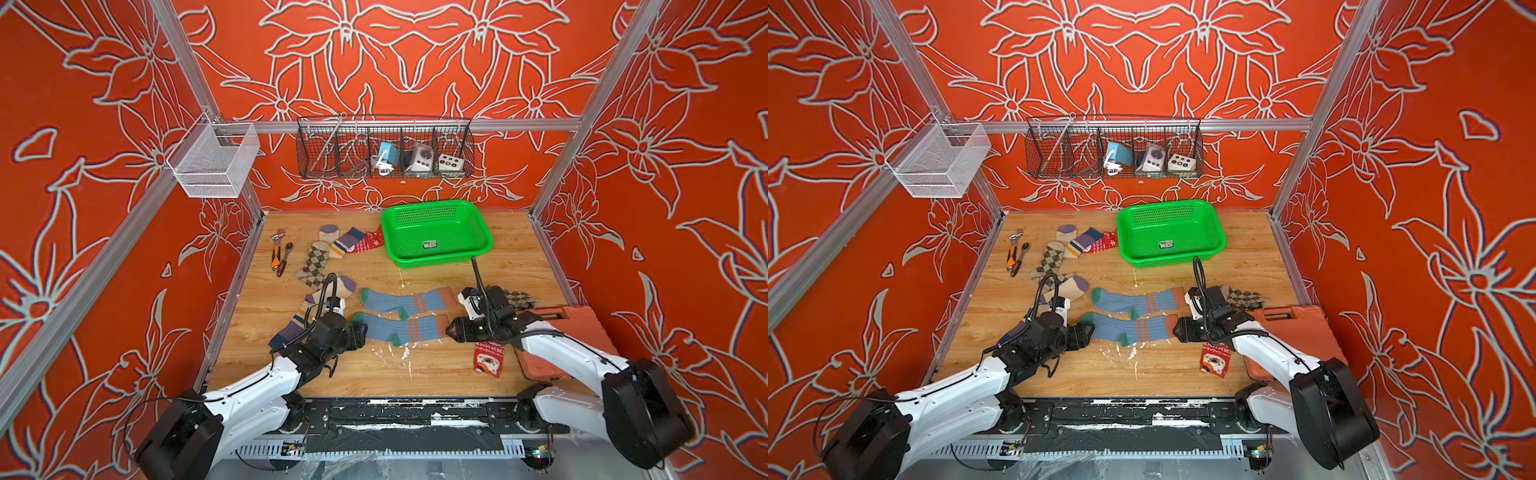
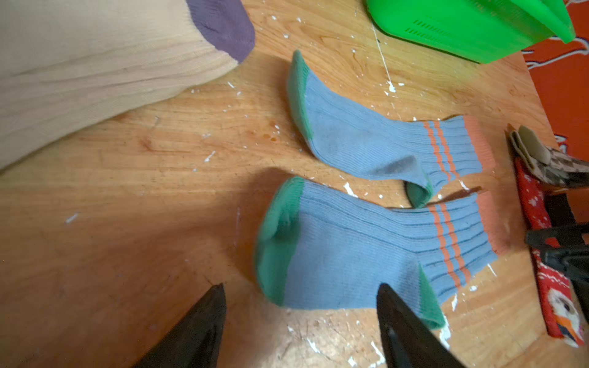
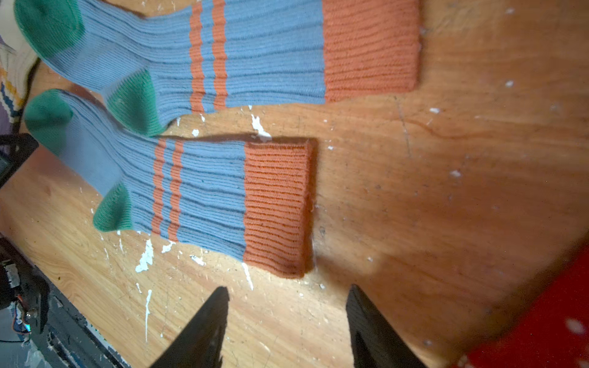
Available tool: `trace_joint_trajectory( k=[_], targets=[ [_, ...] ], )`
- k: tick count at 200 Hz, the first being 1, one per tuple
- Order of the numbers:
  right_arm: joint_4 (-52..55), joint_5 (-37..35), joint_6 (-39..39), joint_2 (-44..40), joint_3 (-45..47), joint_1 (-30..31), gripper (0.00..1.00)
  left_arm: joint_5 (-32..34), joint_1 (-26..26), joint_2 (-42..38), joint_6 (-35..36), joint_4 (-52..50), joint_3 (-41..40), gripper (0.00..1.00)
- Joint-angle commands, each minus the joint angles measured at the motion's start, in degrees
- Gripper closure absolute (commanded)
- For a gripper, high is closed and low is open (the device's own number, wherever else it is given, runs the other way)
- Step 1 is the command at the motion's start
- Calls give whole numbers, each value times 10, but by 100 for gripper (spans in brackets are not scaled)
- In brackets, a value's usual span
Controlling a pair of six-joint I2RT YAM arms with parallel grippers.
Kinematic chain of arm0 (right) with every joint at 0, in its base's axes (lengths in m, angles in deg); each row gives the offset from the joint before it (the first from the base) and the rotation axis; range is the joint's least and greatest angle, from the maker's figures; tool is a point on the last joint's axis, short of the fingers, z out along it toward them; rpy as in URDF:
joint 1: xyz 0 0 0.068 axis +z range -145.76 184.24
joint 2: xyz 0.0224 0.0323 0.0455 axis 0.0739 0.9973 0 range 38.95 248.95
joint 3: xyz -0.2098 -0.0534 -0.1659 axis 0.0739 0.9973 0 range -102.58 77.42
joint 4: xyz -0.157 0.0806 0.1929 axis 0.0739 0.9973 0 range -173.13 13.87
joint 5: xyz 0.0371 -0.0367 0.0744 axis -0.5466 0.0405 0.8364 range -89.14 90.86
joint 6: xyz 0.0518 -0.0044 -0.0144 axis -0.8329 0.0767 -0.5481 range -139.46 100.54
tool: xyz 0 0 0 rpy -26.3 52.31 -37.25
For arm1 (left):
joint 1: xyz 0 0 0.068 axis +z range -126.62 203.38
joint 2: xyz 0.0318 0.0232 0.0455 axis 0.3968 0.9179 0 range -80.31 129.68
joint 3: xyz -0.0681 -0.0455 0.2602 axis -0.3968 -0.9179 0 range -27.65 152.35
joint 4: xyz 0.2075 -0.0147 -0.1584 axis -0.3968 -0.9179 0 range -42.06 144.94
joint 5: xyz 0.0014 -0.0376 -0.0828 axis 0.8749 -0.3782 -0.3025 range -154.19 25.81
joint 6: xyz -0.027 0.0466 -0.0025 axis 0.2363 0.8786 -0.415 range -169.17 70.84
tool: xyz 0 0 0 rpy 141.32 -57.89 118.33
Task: Place the socks together as a pair
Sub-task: Pick up the sock from the center of the board.
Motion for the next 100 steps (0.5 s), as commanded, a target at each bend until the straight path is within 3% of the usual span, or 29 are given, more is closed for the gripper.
trace_joint_trajectory(
  k=[1, 26, 63, 81, 100],
  targets=[
    [-14, -3, 4, 13, -4, 4, 39, -33, 29, 30, 14, 40, -1, 29],
    [-23, -2, -1, 22, -2, 5, 43, -42, 29, 43, 17, 52, 0, 34],
    [-62, 7, -20, 53, 2, 20, 54, -61, 29, 68, 27, 58, 10, 55],
    [-75, 12, -25, 72, 2, 26, 75, -68, 29, 82, 28, 61, 13, 66],
    [-79, 19, -28, 77, 2, 28, 85, -75, 29, 86, 26, 64, 13, 77]
  ],
)
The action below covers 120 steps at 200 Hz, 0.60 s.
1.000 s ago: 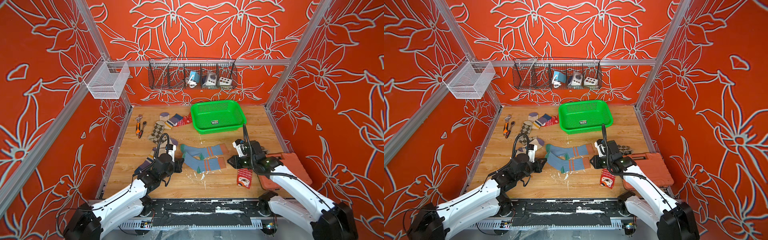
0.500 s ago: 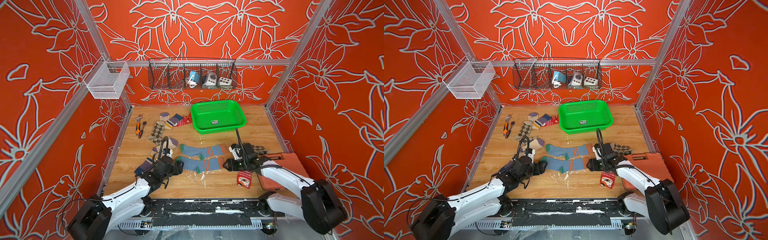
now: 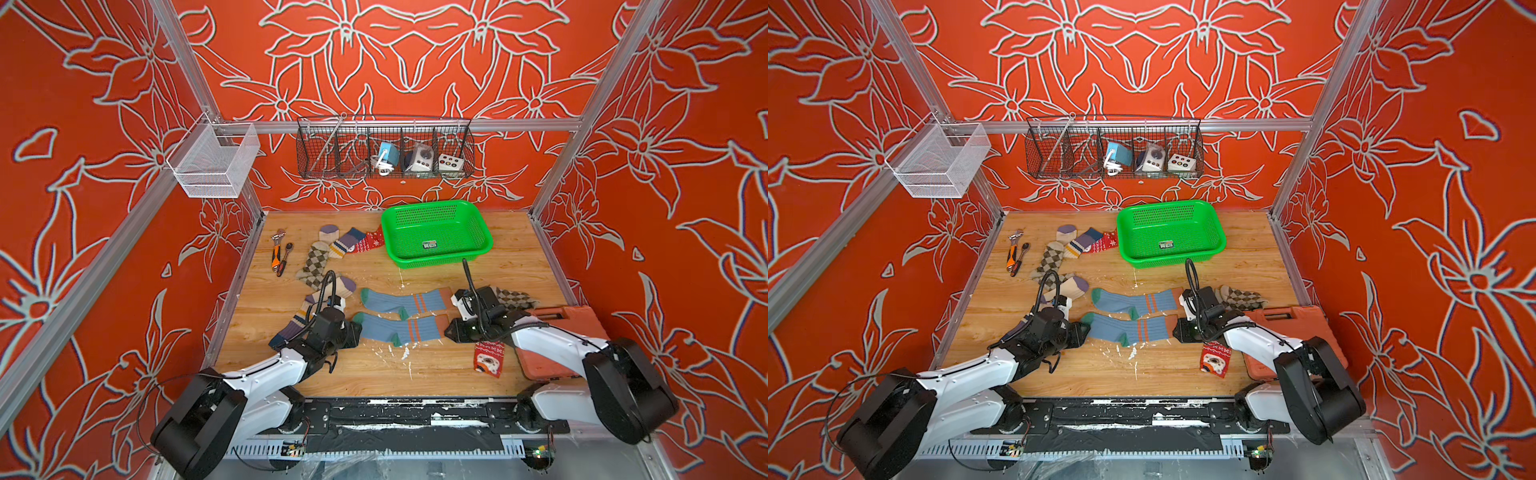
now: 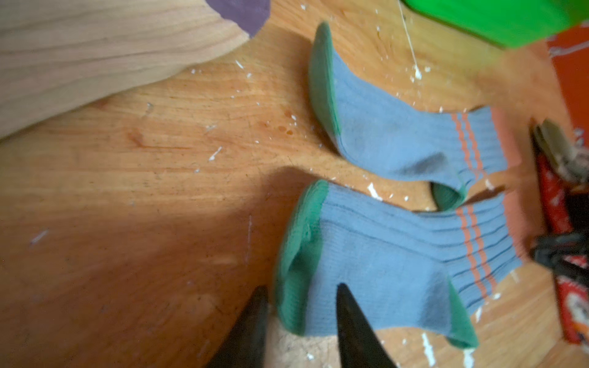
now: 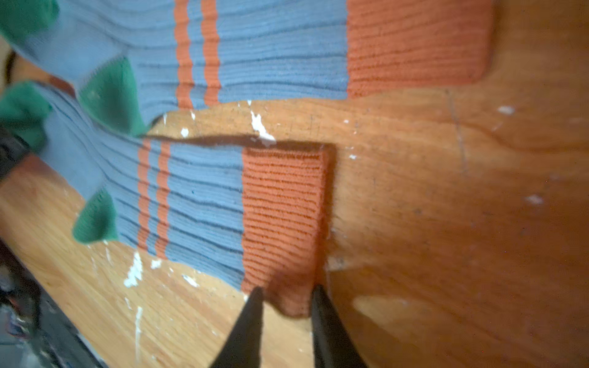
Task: Place the socks together as a pair
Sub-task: Pick up the sock from the center of the board.
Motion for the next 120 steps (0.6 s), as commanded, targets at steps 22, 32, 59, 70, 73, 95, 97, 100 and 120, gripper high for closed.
trace_joint_trajectory(
  k=[22, 32, 59, 70, 73, 95, 97, 100, 120],
  targets=[
    [6, 17, -9, -16, -2, 5, 100, -32, 2, -5, -1, -2, 19, 90],
    [28, 16, -8, -42, -9, 5, 100, -47, 1, -19, -6, -15, 27, 96],
    [115, 13, -1, -130, -44, 5, 100, -57, -23, -86, -23, -58, 59, 100],
    [146, 14, 1, -161, -63, 5, 100, -57, -32, -114, -30, -76, 74, 100],
    [152, 14, 1, -169, -68, 5, 100, -61, -35, -120, -32, -80, 77, 100],
    [205, 19, 9, -202, -113, 5, 100, -81, -43, -152, -39, -105, 109, 100],
    [208, 19, 10, -203, -117, 5, 100, -83, -44, -154, -40, -107, 112, 100],
    [214, 19, 12, -206, -123, 5, 100, -84, -44, -157, -40, -110, 116, 100],
    [242, 8, 29, -203, -165, 5, 100, -70, -46, -162, -33, -121, 144, 100]
  ],
)
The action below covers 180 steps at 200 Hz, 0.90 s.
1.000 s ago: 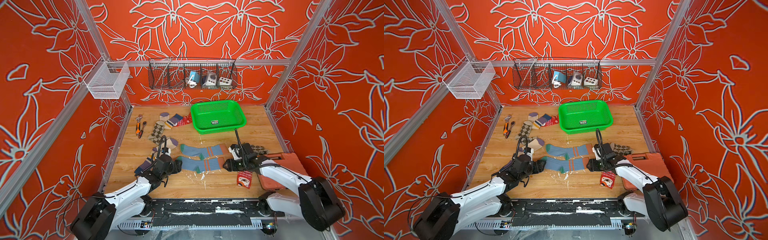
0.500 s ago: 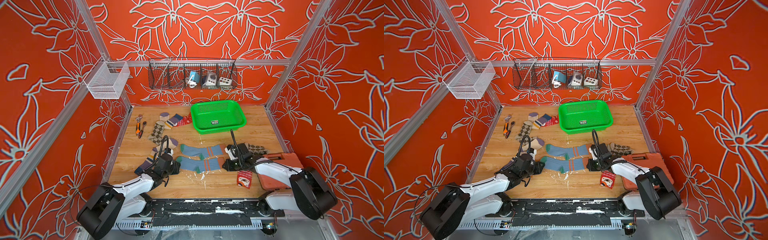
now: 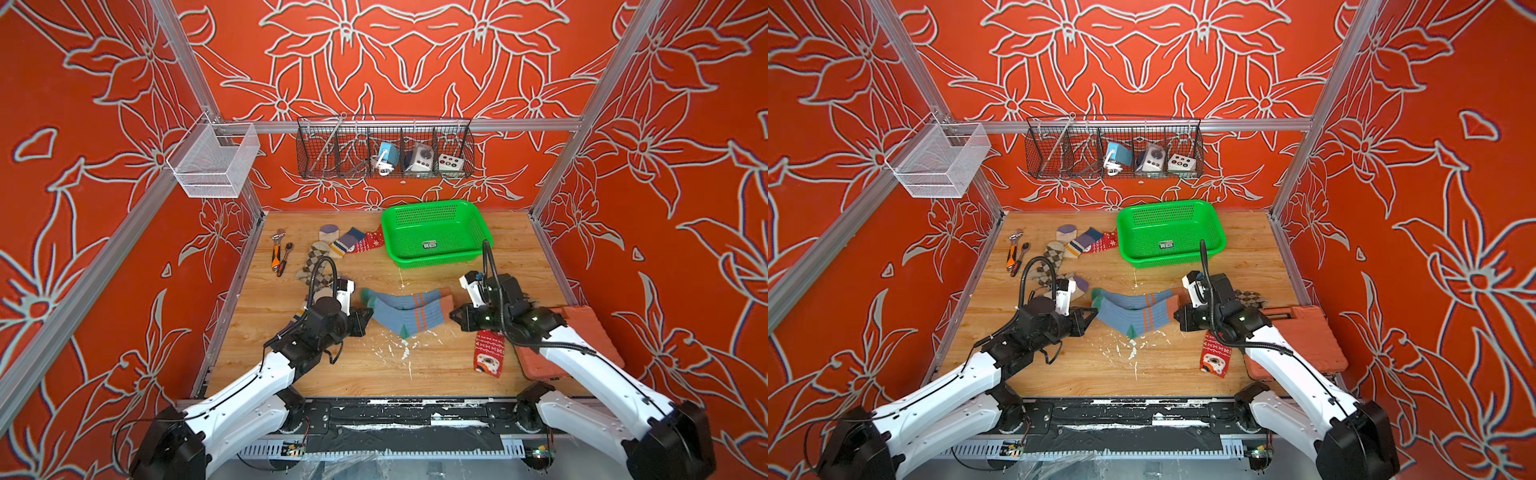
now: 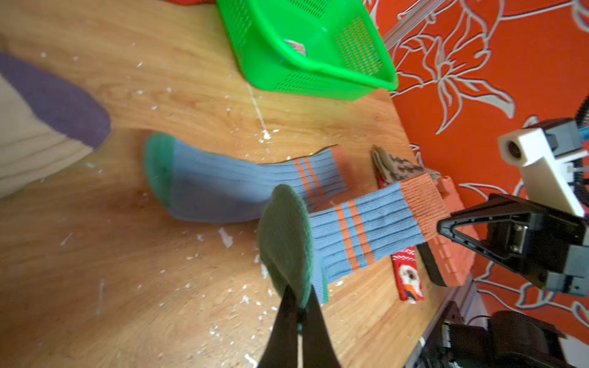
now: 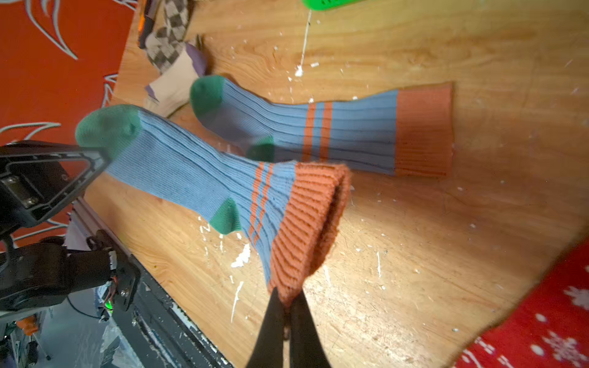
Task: Place the socks together as a pair
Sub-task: Place the sock in the sock.
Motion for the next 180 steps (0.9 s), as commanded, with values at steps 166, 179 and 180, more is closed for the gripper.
trace_joint_trajectory(
  k=[166, 179, 180],
  targets=[
    [-3, -11, 86, 236, -161, -58, 100, 128, 10, 282, 80, 8, 174, 100],
    [-9, -5, 86, 249, -162, -59, 100, 127, 16, 292, 84, 10, 175, 100],
    [-10, -4, 86, 250, -162, -59, 100, 127, 17, 292, 84, 10, 175, 100]
  ],
)
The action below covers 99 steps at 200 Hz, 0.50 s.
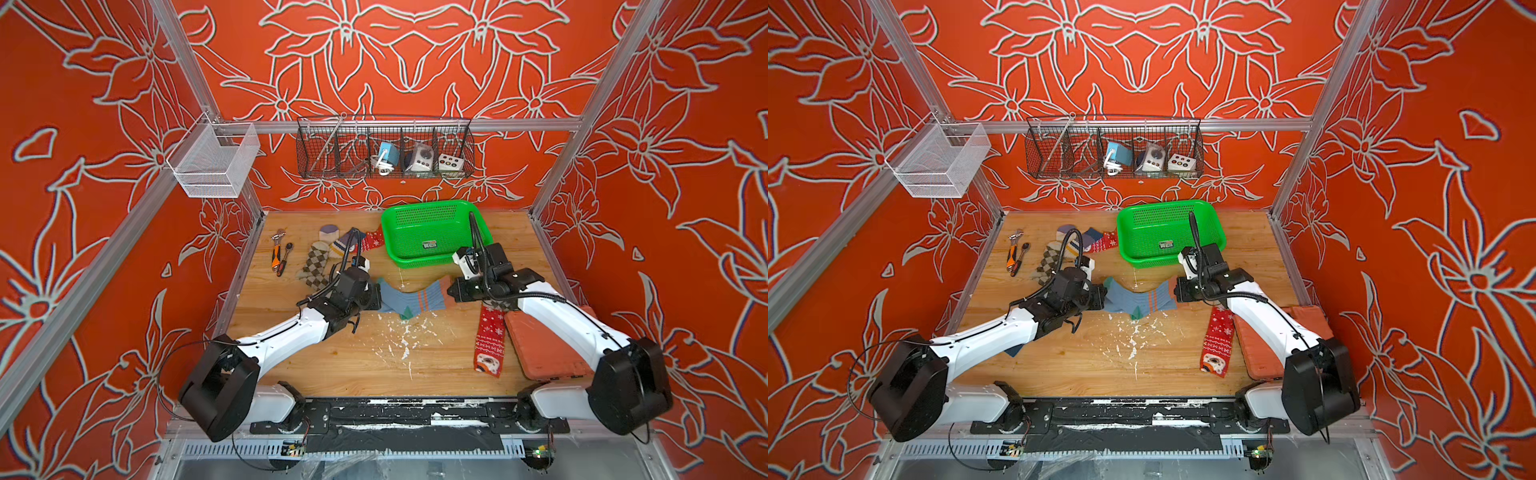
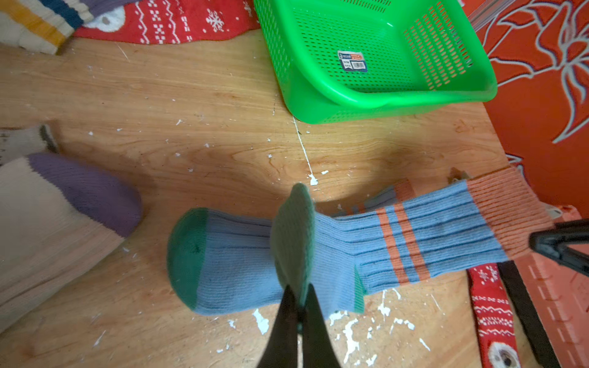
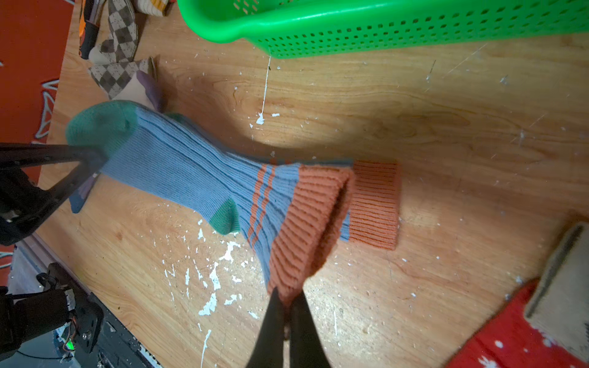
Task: Place the socks together as a pair
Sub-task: Place the sock in the sock.
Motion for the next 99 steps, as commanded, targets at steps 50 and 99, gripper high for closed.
trace_joint_trajectory(
  k=[50, 99],
  targets=[
    [-27, 20, 20, 41, -10, -9, 100, 15, 27, 31, 22, 9, 20, 100],
    [-43, 26, 21, 73, -8, -14, 100, 14, 40, 58, 27, 2, 28, 100]
  ],
)
